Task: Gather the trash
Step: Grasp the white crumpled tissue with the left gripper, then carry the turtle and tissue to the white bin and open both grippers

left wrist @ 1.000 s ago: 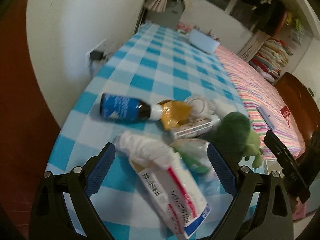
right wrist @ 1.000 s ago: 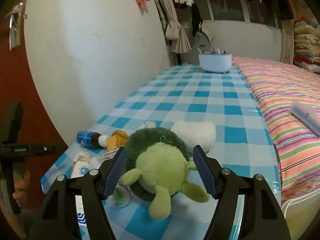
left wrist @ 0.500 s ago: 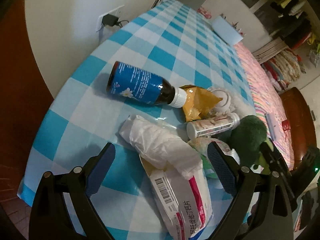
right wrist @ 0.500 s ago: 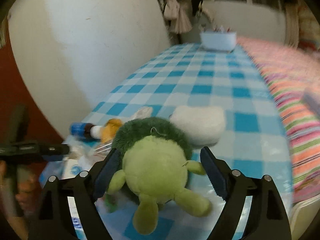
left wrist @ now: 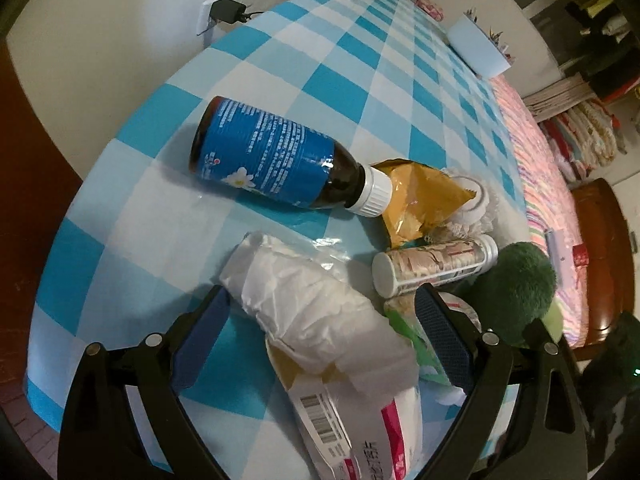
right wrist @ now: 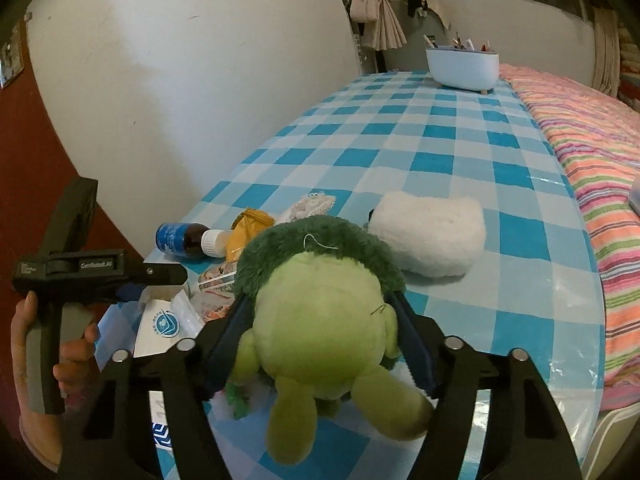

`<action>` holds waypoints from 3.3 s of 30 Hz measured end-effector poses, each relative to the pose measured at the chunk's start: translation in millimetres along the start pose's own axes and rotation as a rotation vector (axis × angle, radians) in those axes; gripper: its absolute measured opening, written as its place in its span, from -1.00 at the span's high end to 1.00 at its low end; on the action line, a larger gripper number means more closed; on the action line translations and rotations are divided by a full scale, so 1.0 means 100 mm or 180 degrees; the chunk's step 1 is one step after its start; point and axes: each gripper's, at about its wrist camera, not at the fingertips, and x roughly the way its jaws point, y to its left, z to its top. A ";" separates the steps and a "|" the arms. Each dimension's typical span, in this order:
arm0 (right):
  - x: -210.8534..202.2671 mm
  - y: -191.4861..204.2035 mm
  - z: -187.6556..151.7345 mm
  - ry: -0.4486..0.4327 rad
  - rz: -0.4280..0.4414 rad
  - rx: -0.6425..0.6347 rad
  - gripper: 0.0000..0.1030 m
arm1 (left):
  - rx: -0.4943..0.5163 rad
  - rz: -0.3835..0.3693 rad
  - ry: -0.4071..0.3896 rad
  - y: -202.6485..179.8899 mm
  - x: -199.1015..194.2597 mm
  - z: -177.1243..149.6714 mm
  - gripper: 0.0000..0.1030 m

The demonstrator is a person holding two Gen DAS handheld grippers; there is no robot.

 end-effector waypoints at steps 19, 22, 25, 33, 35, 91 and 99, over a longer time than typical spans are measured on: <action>-0.40 -0.18 0.04 -0.0526 0.0051 0.0283 -0.17 | 0.0240 0.0095 -0.0554 -0.19 -0.30 -0.02 0.54; -0.46 -0.23 0.03 -0.0577 0.0035 0.0317 -0.17 | 0.0356 0.0172 -0.0700 -0.31 -0.38 -0.07 0.54; -0.54 -0.27 0.02 -0.0643 0.0004 0.0340 -0.17 | 0.0469 0.0209 -0.0817 -0.43 -0.44 -0.12 0.54; -0.77 -0.47 -0.07 -0.0712 -0.0161 0.0411 -0.17 | 0.0759 0.0033 -0.0942 -0.84 -0.53 -0.26 0.54; -0.84 -0.52 -0.11 -0.0726 -0.0203 0.0435 -0.18 | 0.0874 -0.0001 -0.0938 -0.99 -0.51 -0.32 0.54; -2.91 -2.02 -1.35 -0.1855 -0.1723 0.1360 -0.46 | 0.2665 -0.0856 -0.0229 -3.60 0.43 -1.96 0.53; -3.03 -2.07 -1.38 -0.2004 -0.1725 0.1430 -0.46 | 0.2804 -0.0882 -0.0163 -3.76 0.51 -2.13 0.52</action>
